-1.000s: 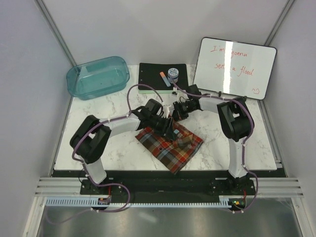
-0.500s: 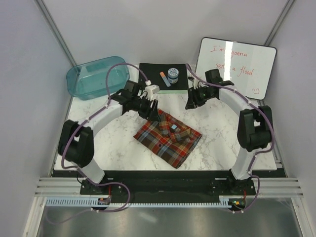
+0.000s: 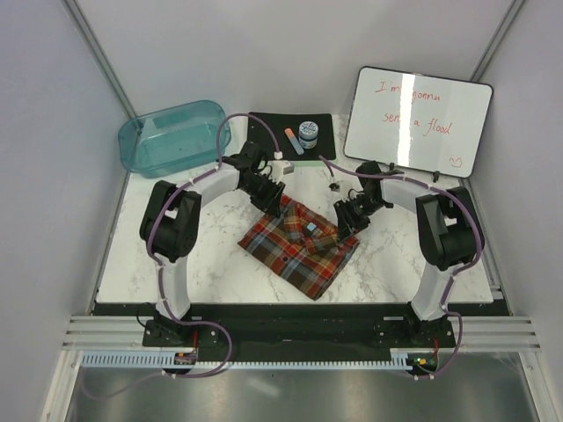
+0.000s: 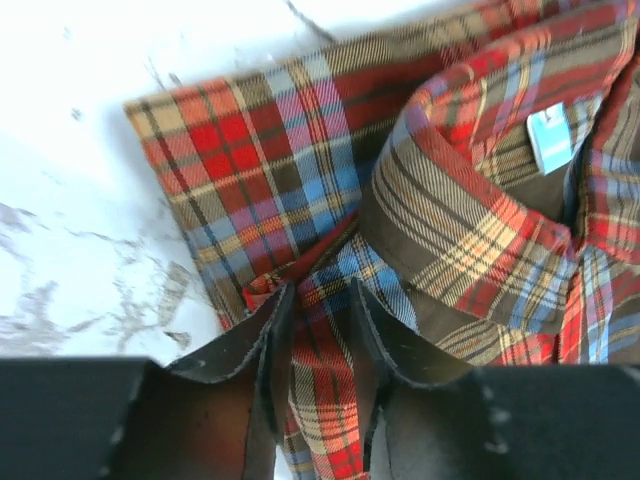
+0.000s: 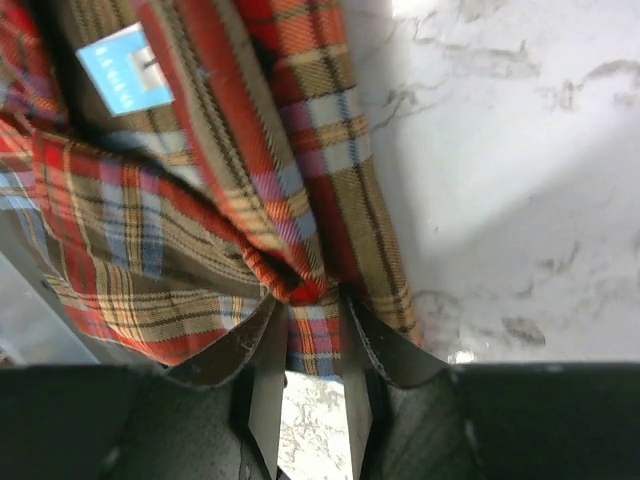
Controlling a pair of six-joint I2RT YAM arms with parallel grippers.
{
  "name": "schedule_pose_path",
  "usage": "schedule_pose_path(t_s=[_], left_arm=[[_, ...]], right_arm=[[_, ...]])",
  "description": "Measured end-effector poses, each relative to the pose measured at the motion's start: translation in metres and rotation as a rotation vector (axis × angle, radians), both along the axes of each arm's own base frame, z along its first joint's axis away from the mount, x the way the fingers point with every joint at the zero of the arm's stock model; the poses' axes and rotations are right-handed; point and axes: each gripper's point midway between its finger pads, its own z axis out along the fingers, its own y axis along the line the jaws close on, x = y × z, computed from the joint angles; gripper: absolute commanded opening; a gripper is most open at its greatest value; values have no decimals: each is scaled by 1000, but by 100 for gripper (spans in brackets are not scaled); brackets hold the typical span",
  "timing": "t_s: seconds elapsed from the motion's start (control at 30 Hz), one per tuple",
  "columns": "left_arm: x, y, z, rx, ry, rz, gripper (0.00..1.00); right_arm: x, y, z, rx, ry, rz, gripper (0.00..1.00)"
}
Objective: Fold and stack the long sleeve shirts
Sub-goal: Fold the shirt
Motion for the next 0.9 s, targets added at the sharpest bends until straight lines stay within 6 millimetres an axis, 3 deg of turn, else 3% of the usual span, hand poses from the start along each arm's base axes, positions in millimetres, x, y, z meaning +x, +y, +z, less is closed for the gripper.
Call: schedule_pose_path(t_s=[0.1,0.2,0.33,0.47,0.57,0.73,0.9], left_arm=[[-17,10,-12,8,55,11,30],[-46,22,-16,2,126,35,34],[-81,33,12,-44,157,66,50],[-76,28,54,-115,64,55,55],[-66,25,67,-143,34,44,58],[-68,30,54,-121,75,26,63],[-74,36,32,-83,138,9,64]], right_arm=[[10,5,-7,8,34,2,32],[39,14,-2,13,-24,19,32],[76,23,16,27,-146,53,38],[79,20,39,41,-218,80,42],[73,8,60,44,-279,93,45],[73,-7,72,35,-342,123,47],[72,-8,49,22,-315,184,47]])
